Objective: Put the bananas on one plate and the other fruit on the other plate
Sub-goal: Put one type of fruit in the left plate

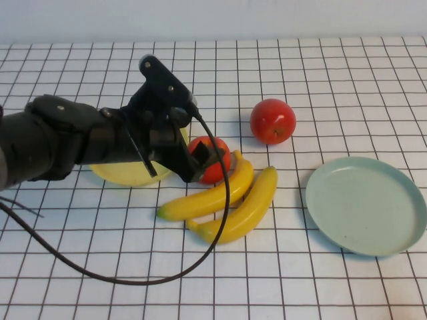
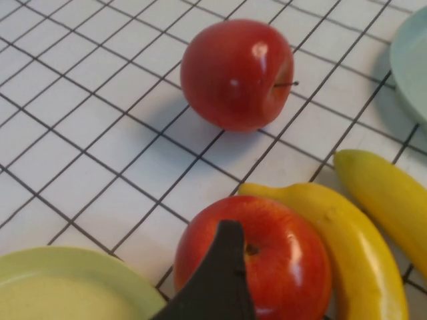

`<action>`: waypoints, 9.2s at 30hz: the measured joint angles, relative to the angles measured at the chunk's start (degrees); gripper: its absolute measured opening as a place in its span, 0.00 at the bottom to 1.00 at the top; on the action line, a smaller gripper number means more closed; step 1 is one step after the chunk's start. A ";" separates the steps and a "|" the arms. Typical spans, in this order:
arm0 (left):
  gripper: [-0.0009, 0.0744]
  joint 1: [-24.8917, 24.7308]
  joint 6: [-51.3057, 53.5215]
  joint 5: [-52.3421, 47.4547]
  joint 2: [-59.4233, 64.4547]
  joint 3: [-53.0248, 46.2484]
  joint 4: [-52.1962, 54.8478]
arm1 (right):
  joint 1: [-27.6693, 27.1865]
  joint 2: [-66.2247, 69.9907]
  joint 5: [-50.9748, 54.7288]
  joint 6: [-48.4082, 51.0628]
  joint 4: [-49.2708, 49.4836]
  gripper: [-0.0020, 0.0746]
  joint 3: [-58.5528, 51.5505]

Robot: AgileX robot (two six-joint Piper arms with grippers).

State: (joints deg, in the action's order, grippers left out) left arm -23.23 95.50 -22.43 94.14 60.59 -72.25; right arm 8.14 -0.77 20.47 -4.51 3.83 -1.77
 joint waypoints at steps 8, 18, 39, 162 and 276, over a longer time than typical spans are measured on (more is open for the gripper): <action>0.90 0.00 7.93 1.80 6.48 0.92 -4.21 | 0.00 0.00 0.00 0.00 0.00 0.00 0.00; 0.90 0.00 19.18 4.87 9.95 0.92 -10.87 | 0.00 0.00 0.00 0.00 0.00 0.00 0.00; 0.90 0.00 35.26 5.48 13.97 1.47 -26.15 | 0.00 0.00 0.00 0.00 0.00 0.00 0.00; 0.90 -0.71 17.98 4.02 9.71 14.23 -26.51 | 0.00 0.00 0.00 0.00 0.00 0.00 0.00; 0.64 19.17 -43.60 -31.00 21.38 38.44 36.63 | 0.00 0.00 0.00 0.00 0.00 0.00 0.00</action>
State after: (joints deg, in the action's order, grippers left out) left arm -4.06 51.89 -53.43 115.52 99.04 -35.62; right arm 8.14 -0.77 20.47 -4.51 3.83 -1.77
